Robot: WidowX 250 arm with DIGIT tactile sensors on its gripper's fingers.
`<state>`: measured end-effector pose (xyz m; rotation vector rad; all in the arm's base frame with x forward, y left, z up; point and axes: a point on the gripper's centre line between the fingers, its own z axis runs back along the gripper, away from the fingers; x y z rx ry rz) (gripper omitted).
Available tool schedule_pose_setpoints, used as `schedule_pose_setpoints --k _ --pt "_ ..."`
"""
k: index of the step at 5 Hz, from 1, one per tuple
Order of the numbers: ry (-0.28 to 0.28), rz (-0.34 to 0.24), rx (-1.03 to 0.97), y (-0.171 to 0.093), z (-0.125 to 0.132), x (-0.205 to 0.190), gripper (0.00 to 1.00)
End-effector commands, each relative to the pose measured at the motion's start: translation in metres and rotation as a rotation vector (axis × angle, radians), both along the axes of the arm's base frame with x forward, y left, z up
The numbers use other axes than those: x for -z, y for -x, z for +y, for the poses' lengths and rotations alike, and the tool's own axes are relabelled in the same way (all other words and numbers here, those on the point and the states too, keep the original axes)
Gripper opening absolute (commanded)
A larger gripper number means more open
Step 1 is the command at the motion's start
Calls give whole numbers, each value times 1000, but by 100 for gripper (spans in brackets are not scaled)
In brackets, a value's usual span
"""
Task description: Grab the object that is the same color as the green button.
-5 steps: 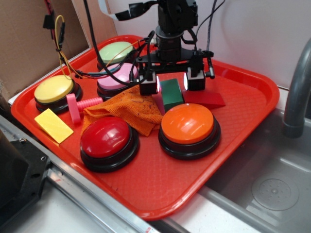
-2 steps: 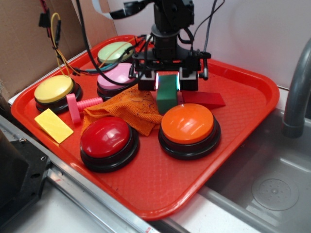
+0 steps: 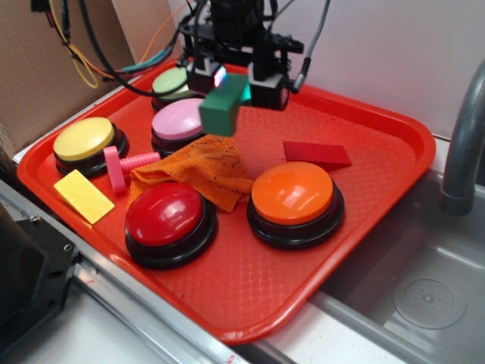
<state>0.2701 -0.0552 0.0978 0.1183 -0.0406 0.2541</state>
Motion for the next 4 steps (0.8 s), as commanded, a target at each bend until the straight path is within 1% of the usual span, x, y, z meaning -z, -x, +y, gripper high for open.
schedule_pose_setpoints --k 1,2,3,4 --pt "24 -37 222 17 32 -76 0" --pt "74 -34 330 30 47 -92 0" --pt "116 -38 359 38 56 -100 0" --pt "156 -43 333 45 61 -100 0"
